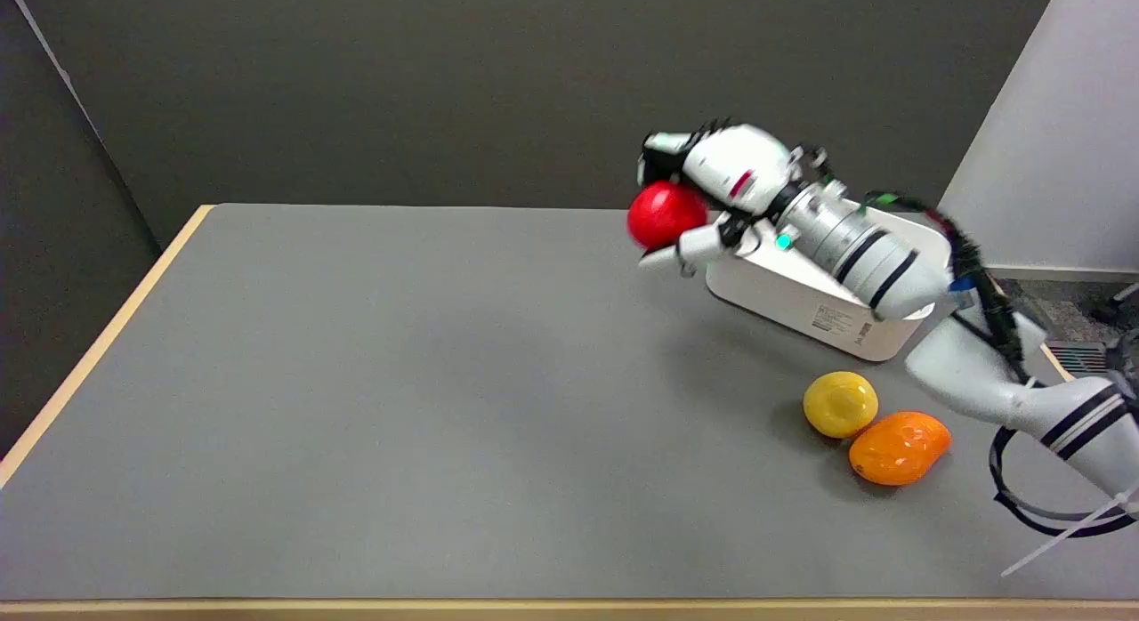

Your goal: Place tomato into white box.

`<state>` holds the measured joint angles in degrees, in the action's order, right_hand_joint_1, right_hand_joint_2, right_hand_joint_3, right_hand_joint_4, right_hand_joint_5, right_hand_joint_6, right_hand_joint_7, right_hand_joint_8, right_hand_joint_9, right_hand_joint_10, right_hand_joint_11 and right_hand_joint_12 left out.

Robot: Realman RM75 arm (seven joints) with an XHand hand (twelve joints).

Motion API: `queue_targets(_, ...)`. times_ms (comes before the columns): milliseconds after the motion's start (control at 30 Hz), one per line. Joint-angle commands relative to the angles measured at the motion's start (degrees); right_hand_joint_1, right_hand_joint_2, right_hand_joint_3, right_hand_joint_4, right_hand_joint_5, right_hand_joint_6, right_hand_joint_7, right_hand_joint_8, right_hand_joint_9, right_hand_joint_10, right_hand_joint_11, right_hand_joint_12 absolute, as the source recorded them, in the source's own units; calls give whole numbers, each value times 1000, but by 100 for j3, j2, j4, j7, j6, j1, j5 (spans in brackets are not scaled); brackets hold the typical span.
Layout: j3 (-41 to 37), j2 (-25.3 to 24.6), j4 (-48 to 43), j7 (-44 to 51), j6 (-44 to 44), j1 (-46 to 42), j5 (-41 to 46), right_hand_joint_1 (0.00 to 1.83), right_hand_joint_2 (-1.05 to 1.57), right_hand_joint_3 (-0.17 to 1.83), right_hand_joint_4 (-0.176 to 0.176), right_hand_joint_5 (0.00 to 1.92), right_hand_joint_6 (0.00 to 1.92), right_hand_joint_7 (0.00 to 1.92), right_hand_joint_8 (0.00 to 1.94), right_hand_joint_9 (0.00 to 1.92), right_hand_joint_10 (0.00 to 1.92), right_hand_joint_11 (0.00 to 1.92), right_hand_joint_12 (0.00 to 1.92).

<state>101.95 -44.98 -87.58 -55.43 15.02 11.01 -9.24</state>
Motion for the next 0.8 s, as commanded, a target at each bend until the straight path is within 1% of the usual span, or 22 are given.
queue_targets(33,-2178,108,-67,201,-370,-426,-195,1340,1097,262,-155,628,1591,874,1232,730,1425,775,1708)
queue_targets(133,-2257,159,229,201,-505,-407,-201,1339,1118,226,-151,595,1595,829,1244,786,1420,777,1660)
queue_targets(200,-2257,164,441,201,-556,-370,-201,1340,1098,261,-155,627,1592,873,1233,728,1427,771,1711)
queue_targets(367,-2171,172,1083,201,-675,-278,-196,1339,1107,246,-154,612,1596,854,1240,751,1425,771,1688)
queue_targets(400,-2131,172,1225,191,-699,-244,-178,1339,1120,224,-151,591,1598,826,1247,788,1421,773,1655)
queue_targets(500,-1982,172,1621,153,-739,-136,-156,1339,1100,259,-155,625,1595,871,1236,727,1428,766,1707)
queue_targets(600,-1816,175,1934,153,-743,-40,-129,1340,1098,263,-156,626,1594,873,1233,727,1429,762,1710)
queue_targets(800,-1567,140,2292,145,-743,90,-129,1341,1089,279,-157,628,1593,877,1230,729,1430,753,1718)
